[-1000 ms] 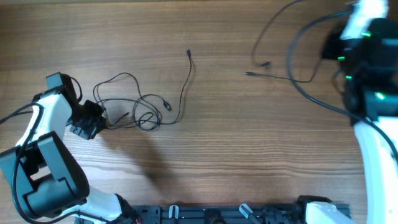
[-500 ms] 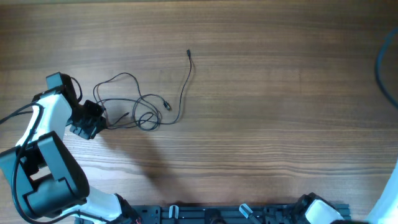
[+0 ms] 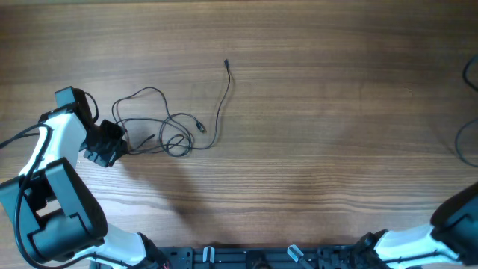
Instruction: Untangle cables
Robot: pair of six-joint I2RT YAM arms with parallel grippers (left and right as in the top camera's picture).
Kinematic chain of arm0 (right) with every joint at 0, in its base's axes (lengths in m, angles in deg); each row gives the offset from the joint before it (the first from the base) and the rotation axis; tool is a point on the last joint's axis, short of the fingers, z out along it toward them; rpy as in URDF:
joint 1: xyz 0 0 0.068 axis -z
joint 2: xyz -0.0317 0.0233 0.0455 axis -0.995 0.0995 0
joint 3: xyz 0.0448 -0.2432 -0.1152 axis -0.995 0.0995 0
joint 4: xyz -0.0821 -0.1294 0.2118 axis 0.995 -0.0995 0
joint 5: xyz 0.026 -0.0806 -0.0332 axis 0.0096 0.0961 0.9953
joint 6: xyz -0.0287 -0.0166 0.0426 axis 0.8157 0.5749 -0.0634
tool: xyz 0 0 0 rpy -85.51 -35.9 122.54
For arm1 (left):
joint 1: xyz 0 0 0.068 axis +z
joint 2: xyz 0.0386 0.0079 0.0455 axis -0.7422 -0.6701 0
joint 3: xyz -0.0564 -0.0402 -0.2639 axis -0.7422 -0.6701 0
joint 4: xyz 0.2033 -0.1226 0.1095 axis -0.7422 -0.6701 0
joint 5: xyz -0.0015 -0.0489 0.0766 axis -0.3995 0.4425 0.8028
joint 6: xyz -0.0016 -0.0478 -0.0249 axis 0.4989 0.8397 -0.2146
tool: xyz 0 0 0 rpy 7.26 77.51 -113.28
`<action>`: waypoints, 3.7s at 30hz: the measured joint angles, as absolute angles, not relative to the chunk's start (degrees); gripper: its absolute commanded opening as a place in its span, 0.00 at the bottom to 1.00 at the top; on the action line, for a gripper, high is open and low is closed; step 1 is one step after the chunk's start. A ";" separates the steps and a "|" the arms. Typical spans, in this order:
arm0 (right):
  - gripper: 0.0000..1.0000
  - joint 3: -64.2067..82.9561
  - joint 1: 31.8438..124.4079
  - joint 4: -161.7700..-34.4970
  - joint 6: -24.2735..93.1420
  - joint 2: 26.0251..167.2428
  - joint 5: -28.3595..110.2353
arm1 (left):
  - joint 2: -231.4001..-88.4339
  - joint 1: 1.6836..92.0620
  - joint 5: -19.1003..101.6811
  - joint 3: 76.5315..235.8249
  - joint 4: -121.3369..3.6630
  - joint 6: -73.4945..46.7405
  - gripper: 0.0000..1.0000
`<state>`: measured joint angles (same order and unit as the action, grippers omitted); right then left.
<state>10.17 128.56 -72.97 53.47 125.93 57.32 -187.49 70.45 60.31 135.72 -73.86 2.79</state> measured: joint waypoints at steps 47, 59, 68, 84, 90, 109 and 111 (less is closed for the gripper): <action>1.00 13.65 89.22 -105.44 30.52 114.37 20.43 | -187.49 32.57 40.94 135.65 -57.89 -4.56 1.00; 1.00 26.81 73.63 -92.42 27.68 114.37 23.14 | -182.64 42.16 56.33 135.65 -67.15 2.92 1.00; 0.99 35.70 69.02 -81.90 19.18 114.37 23.38 | -181.00 44.65 52.92 135.65 -62.26 9.12 1.00; 0.68 37.17 68.67 -54.87 26.02 123.79 28.08 | -181.00 41.22 51.89 135.63 -60.44 2.96 1.00; 0.68 37.28 68.67 -42.23 26.68 133.47 28.75 | -180.98 41.22 51.89 135.61 -60.47 4.91 1.00; 0.04 32.51 68.45 -36.14 32.45 143.97 16.51 | -180.98 41.22 51.89 135.61 -60.44 12.62 1.00; 0.04 32.51 68.93 -36.14 31.42 143.97 15.00 | -180.98 41.22 51.89 135.61 -60.97 12.69 0.99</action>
<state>32.51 68.93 -36.14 31.42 143.97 15.00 -180.98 41.22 51.89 135.61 -60.97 12.69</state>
